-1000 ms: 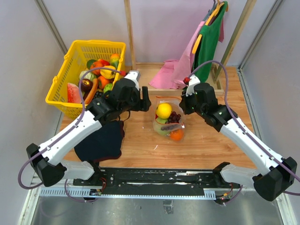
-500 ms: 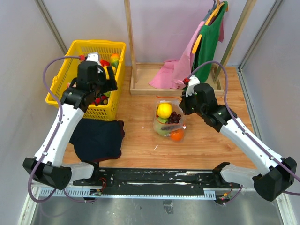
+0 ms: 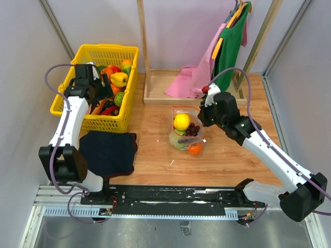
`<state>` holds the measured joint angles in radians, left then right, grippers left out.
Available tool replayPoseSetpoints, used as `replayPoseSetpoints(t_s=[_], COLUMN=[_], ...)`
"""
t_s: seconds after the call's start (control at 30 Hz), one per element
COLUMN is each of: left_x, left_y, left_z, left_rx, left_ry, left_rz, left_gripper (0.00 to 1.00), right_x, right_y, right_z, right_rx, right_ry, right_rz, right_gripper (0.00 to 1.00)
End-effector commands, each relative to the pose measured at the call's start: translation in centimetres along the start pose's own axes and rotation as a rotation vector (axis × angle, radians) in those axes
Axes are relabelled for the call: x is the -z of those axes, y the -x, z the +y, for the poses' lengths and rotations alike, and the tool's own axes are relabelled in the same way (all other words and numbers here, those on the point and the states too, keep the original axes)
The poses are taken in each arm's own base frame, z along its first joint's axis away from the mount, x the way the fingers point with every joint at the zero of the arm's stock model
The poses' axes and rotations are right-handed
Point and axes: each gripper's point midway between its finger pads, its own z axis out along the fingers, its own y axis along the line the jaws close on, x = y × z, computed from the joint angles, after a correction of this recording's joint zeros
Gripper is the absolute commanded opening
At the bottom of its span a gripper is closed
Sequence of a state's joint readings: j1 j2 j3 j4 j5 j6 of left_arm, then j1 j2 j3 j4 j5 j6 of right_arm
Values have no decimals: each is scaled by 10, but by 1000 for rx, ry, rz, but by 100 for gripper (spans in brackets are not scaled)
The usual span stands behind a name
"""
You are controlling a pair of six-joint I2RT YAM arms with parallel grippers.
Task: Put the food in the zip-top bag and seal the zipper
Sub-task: Pick up the fake vegetable from the bin.
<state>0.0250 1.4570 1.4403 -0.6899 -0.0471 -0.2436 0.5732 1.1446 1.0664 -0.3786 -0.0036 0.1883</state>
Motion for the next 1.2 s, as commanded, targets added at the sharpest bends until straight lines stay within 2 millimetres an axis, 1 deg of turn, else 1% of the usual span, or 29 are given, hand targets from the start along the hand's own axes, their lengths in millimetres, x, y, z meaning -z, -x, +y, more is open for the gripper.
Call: replayPoseSetpoints(t_s=[0.0, 0.07, 0.1, 0.17, 0.33, 0.43, 0.53, 0.63, 0.73, 0.93, 1.0, 1.1, 1.17], left_x=[-28, -43, -50, -58, -70, -79, -96, -108, -116, -120, -116, -108, -107], left_y=[-7, -12, -14, -14, 0, 2, 0, 3, -1, 1, 10, 34, 45], left_z=[7, 12, 12, 4, -18, -30, -35, -38, -38, -42, -43, -41, -40], left_rx=[17, 31, 40, 48, 90, 123, 154, 181, 195, 235, 259, 343, 389], left_ry=[-22, -11, -18, -64, -164, -226, -244, -250, -248, -269, -277, -286, -282], left_rz=[60, 88, 103, 124, 102, 110, 138, 135, 144, 119, 88, -6, -45], left_gripper=[82, 81, 80, 80, 82, 82, 83, 83, 86, 87, 87, 88, 90], right_x=[1, 0, 0, 0, -2, -2, -4, -4, -4, -7, -6, -5, -4], right_y=[0, -1, -1, -1, -2, -2, -2, -3, -3, -5, -5, -4, -3], right_z=[-3, -3, -3, -2, -1, 0, 0, 0, -1, 0, -1, -2, -3], right_rx=[1, 3, 3, 5, 5, 5, 7, 7, 9, 11, 13, 14, 16], right_ry=[-4, -3, -3, 0, 9, 10, 14, 12, 8, 11, 10, 2, -3], right_rz=[-11, -11, -10, -11, -8, -5, 2, 3, 3, 12, 14, 10, 6], right_gripper=[1, 1, 1, 1, 1, 1, 1, 1, 1, 1, 1, 1, 1])
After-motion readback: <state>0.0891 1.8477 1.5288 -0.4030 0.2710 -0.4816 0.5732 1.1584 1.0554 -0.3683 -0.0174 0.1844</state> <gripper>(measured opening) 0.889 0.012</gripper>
